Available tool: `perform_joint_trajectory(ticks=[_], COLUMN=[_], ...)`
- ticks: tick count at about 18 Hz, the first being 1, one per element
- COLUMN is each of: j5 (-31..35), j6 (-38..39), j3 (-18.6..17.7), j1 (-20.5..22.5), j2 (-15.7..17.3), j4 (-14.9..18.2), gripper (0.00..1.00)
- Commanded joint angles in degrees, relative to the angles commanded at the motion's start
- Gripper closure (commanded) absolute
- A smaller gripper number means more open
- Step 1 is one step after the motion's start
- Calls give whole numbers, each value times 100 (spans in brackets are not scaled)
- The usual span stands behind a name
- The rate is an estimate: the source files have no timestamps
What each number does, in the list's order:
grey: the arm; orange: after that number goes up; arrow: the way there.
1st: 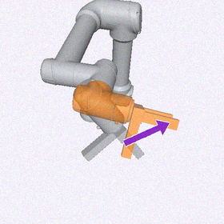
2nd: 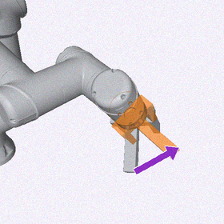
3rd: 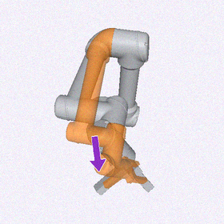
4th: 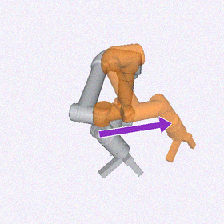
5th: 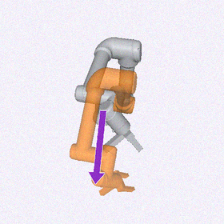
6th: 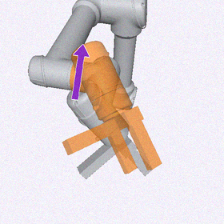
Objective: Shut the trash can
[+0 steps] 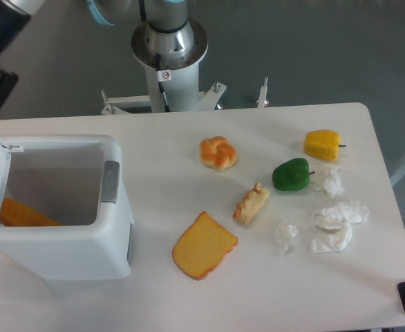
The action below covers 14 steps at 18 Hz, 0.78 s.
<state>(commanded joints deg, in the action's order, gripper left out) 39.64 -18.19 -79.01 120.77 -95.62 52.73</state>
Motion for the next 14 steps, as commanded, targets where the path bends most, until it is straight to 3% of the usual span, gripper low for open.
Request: perform_joint_trajectory(ticks=[14], j5=[-246], j6=[202], j3=[-105], j1=[-431], j2=[-62], j4=[0], gripper=[0])
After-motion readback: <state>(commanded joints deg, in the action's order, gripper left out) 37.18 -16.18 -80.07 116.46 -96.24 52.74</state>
